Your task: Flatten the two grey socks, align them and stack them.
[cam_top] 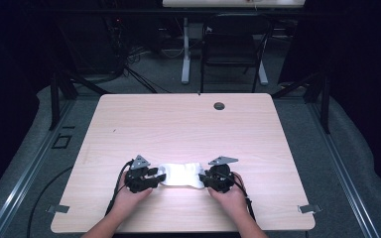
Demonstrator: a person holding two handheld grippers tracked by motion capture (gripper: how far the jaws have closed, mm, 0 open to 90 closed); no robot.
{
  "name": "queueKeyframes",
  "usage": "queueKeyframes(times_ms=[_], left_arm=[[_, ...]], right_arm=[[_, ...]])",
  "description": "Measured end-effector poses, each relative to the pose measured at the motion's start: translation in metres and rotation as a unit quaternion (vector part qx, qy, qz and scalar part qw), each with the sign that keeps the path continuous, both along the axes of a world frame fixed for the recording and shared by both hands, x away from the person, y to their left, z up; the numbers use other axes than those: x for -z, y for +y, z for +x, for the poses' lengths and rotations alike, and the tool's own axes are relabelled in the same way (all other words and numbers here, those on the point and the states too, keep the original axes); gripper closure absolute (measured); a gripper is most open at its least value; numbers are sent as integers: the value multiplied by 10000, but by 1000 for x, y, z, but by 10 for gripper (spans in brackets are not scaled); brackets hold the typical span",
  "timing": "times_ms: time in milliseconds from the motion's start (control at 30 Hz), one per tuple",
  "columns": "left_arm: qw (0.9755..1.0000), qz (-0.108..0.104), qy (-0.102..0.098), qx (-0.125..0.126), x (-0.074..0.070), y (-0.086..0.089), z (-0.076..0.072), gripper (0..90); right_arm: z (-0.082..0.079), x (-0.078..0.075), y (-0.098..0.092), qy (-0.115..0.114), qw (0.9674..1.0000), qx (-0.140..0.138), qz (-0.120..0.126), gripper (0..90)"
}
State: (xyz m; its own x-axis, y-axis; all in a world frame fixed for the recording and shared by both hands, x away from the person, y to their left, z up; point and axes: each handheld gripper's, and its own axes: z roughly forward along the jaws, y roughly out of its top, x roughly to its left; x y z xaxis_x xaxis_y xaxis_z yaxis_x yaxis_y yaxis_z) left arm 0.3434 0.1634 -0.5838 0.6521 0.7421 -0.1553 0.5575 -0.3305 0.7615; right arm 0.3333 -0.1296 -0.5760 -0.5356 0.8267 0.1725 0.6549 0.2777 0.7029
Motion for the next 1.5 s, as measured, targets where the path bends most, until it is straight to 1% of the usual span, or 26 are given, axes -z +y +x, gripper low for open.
queueKeyframes(times_ms=[67, 133, 167, 200, 267, 333, 367, 433, 500, 533, 567, 633, 667, 767, 800, 833, 867, 1100, 1133, 1233, 1267, 1333, 1367, 1433, 1467, 1500], left_arm=[[10000, -22, 8, -15, -1, 0, -1, 524], [10000, -29, -59, 2, -5, 0, -1, 502], [10000, -29, -59, 2, -5, 0, -1, 499], [10000, -43, -66, 20, -9, 1, -2, 498], [9998, -149, -155, 12, -13, 4, -3, 496], [9998, -159, -146, -2, -16, 6, -4, 494], [9998, -146, -148, -6, -17, 6, -4, 494], [9998, -108, -188, 9, -23, 10, -7, 493], [9997, -153, -202, -5, -27, 12, -8, 487], [9996, -185, -234, -1, -30, 14, -10, 487], [9994, -236, -263, 1, -33, 16, -13, 481], [9993, -253, -273, 7, -36, 18, -15, 478], [9992, -258, -318, 24, -39, 23, -20, 477], [9990, -278, -340, 17, -41, 26, -23, 476], [9991, -257, -345, 37, -43, 30, -27, 475], [9991, -257, -345, 37, -43, 30, -27, 474], [9992, -242, -330, 36, -43, 34, -31, 474], [9993, -220, -301, 50, -42, 42, -42, 473], [9994, -219, -259, 82, -41, 45, -45, 473], [9995, -183, -222, 97, -39, 47, -49, 470], [9995, -171, -219, 117, -39, 48, -51, 470], [9996, -115, -222, 142, -38, 50, -53, 470], [9996, -85, -245, 122, -36, 53, -55, 467], [9996, -55, -244, 132, -36, 54, -56, 464], [9995, 33, -286, 112, -34, 58, -56, 462], [9995, 33, -286, 112, -34, 58, -56, 461]], right_arm=[[0, 0, 0, -11, 10000, 5, 2, 663], [-2, -4, -2, -130, 9999, 31, 2, 655], [-2, -4, -2, -130, 9999, 31, 2, 655], [-3, -7, -4, -210, 9997, 70, 59, 650], [-4, -10, -7, -248, 9996, 100, 116, 643], [-4, -13, -8, -279, 9995, 102, 117, 640], [-6, -16, -10, -347, 9993, 92, 91, 632], [-10, -24, -11, -553, 9983, 110, 141, 612], [-11, -27, -12, -612, 9980, 90, 139, 604], [-14, -31, -14, -719, 9973, 77, 126, 594], [-18, -35, -15, -842, 9962, 75, 196, 581], [-20, -37, -16, -888, 9958, 66, 192, 574], [-25, -41, -19, -1013, 9946, 23, 213, 560], [-30, -42, -22, -1079, 9939, -23, 209, 549], [-35, -42, -25, -1138, 9932, -55, 256, 526], [-36, -42, -27, -1111, 9935, -93, 209, 521], [-39, -42, -28, -1099, 9937, -113, 199, 516], [-51, -39, -34, -1108, 9934, -206, 215, 499], [-56, -39, -35, -1027, 9943, -166, 240, 497], [-59, -39, -36, -974, 9949, -153, 222, 492], [-63, -39, -36, -896, 9958, -123, 149, 476], [-64, -38, -36, -916, 9957, -98, 123, 463], [-67, -35, -36, -886, 9960, -57, 82, 422], [-68, -32, -37, -846, 9964, -54, 23, 389], [-68, -29, -37, -803, 9968, -42, -6, 374], [-68, -29, -37, -803, 9968, -42, -6, 374]])
